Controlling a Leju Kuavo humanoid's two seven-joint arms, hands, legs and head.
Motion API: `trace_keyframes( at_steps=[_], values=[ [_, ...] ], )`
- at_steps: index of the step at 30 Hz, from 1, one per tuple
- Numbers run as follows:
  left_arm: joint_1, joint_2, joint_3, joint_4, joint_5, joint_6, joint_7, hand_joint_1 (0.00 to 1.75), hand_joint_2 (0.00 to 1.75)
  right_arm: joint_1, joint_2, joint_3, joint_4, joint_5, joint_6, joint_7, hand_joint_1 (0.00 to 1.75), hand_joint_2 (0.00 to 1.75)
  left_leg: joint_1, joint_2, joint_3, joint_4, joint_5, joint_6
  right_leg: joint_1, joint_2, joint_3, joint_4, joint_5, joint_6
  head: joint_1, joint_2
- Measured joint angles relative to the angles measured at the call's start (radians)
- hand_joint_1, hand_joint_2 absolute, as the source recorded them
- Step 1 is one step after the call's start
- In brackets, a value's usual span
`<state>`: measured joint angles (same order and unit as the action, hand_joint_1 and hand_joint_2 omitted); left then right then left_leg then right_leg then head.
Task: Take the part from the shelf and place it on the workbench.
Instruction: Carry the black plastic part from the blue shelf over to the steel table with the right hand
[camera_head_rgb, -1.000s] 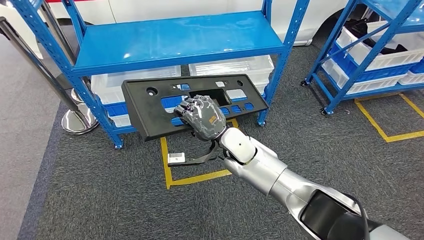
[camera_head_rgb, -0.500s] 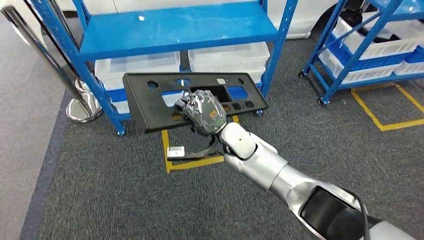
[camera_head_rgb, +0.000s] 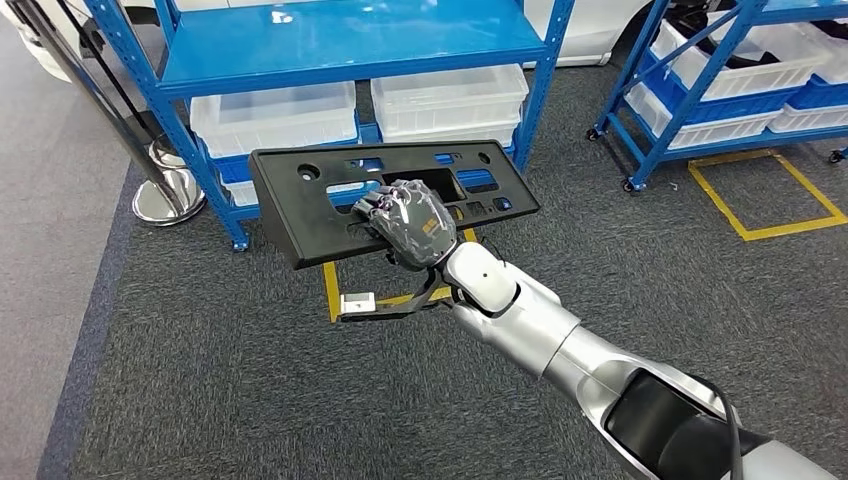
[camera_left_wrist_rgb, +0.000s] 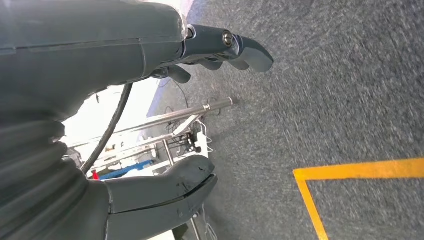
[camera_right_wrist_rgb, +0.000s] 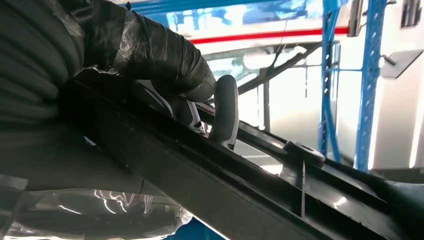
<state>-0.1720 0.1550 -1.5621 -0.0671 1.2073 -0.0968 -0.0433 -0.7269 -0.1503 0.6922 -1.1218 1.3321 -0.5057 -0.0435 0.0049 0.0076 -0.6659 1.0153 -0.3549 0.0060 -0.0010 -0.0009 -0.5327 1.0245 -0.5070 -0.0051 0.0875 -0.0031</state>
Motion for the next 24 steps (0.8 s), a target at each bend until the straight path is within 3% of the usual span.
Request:
trace_keyframes(
  at_steps=[2, 3, 6, 7, 8, 9, 11, 13, 14, 16, 18, 20, 22, 23, 24],
  values=[
    [0.001, 0.003, 0.000, 0.000, 0.001, 0.000, 0.001, 0.00, 1.75, 0.000, 0.000, 0.000, 0.000, 0.000, 0.002, 0.000, 1.75, 1.75, 0.000, -0.003, -0.009, 0.001, -0.001, -0.011, -0.006, -0.004, -0.010, -0.007, 0.017, -0.013, 0.000, 0.000],
    [0.002, 0.005, 0.000, 0.000, 0.002, 0.000, 0.001, 0.00, 1.75, -0.001, 0.001, 0.000, 0.000, -0.001, 0.003, 0.000, 1.75, 1.75, 0.000, -0.005, -0.019, 0.022, -0.025, -0.016, -0.010, -0.006, -0.018, -0.011, 0.027, -0.021, 0.000, 0.000],
    [0.004, 0.006, 0.002, -0.001, 0.018, -0.008, -0.003, 0.00, 1.75, -0.001, 0.002, 0.000, 0.000, -0.001, 0.005, 0.000, 1.75, 1.75, 0.004, -0.006, -0.075, 0.191, -0.151, -0.029, -0.010, -0.009, -0.052, -0.014, 0.054, -0.034, 0.000, 0.000],
    [0.005, 0.006, 0.004, -0.002, 0.026, -0.011, -0.005, 0.00, 1.75, 0.000, 0.003, 0.000, 0.000, -0.002, 0.005, 0.000, 1.75, 1.75, 0.005, -0.006, -0.088, 0.249, -0.171, -0.032, -0.009, -0.009, -0.063, -0.013, 0.062, -0.034, 0.000, 0.000],
    [0.005, 0.006, 0.006, -0.002, 0.032, -0.014, -0.006, 0.00, 1.75, 0.002, 0.003, 0.000, 0.000, -0.002, 0.005, 0.000, 1.75, 1.75, 0.006, -0.006, -0.088, 0.281, -0.171, -0.034, -0.008, -0.009, -0.074, -0.010, 0.069, -0.034, 0.000, 0.000],
    [0.005, 0.006, 0.008, -0.002, 0.035, -0.015, -0.007, 0.00, 1.75, 0.003, 0.003, 0.000, 0.000, -0.003, 0.005, 0.000, 1.75, 1.75, 0.006, -0.006, -0.068, 0.272, -0.154, -0.034, -0.008, -0.009, -0.083, -0.007, 0.075, -0.032, 0.000, 0.000],
    [0.005, 0.007, 0.009, -0.003, 0.037, -0.015, -0.007, 0.00, 1.75, 0.004, 0.003, 0.000, 0.000, -0.004, 0.006, 0.000, 1.75, 1.75, 0.006, -0.008, 0.022, 0.149, -0.115, -0.028, -0.008, -0.009, -0.098, 0.001, 0.083, -0.027, 0.000, 0.000],
    [0.005, 0.009, 0.010, -0.003, 0.038, -0.014, -0.008, 0.00, 1.75, 0.003, 0.003, 0.001, -0.002, -0.006, 0.009, 0.000, 1.75, 1.75, 0.002, -0.014, 0.103, 0.027, -0.112, -0.017, -0.007, -0.009, -0.107, 0.005, 0.090, -0.019, 0.000, 0.000],
    [0.005, 0.010, 0.010, -0.003, 0.039, -0.014, -0.009, 0.00, 1.75, 0.003, 0.003, 0.001, -0.003, -0.008, 0.010, 0.000, 1.75, 1.75, 0.000, -0.017, 0.118, 0.000, -0.118, -0.012, -0.007, -0.008, -0.110, 0.006, 0.094, -0.013, 0.000, 0.000],
    [0.006, 0.010, 0.010, -0.003, 0.040, -0.016, -0.009, 0.00, 1.75, 0.004, 0.003, 0.000, -0.003, -0.013, 0.013, 0.000, 1.75, 1.75, 0.000, -0.014, 0.120, -0.010, -0.112, -0.002, -0.006, -0.004, -0.112, 0.005, 0.102, -0.001, 0.000, 0.000],
    [0.006, 0.011, 0.010, -0.004, 0.042, -0.017, -0.010, 0.00, 1.75, 0.004, 0.002, 0.000, -0.004, -0.019, 0.016, 0.000, 1.75, 1.75, 0.006, -0.002, 0.119, -0.022, -0.100, 0.015, -0.004, 0.001, -0.125, 0.026, 0.085, 0.008, 0.000, 0.000],
    [0.006, 0.011, 0.010, -0.004, 0.046, -0.019, -0.010, 0.00, 1.75, 0.003, 0.001, 0.001, -0.004, -0.022, 0.018, 0.000, 1.75, 1.75, 0.010, 0.012, 0.114, -0.029, -0.090, 0.026, -0.006, 0.003, -0.167, 0.120, 0.024, 0.015, 0.001, 0.000],
    [0.007, 0.011, 0.010, -0.004, 0.051, -0.020, -0.010, 0.00, 1.75, 0.007, 0.001, 0.001, -0.004, -0.024, 0.020, 0.000, 1.75, 1.75, 0.010, 0.024, 0.106, -0.026, -0.087, 0.029, -0.011, 0.002, -0.220, 0.248, -0.033, 0.023, 0.002, 0.000],
    [0.007, 0.011, 0.010, -0.005, 0.053, -0.021, -0.011, 0.00, 1.75, 0.010, 0.001, 0.001, -0.004, -0.025, 0.022, 0.000, 1.75, 1.75, 0.010, 0.031, 0.103, -0.024, -0.086, 0.029, -0.013, 0.002, -0.229, 0.281, -0.039, 0.026, 0.001, 0.000],
    [0.008, 0.010, 0.010, -0.005, 0.055, -0.022, -0.011, 0.00, 1.75, 0.013, 0.000, 0.001, -0.004, -0.027, 0.023, 0.000, 1.75, 1.75, 0.010, 0.037, 0.101, -0.021, -0.086, 0.028, -0.015, 0.000, -0.221, 0.275, -0.028, 0.028, 0.002, 0.000]
  ],
)
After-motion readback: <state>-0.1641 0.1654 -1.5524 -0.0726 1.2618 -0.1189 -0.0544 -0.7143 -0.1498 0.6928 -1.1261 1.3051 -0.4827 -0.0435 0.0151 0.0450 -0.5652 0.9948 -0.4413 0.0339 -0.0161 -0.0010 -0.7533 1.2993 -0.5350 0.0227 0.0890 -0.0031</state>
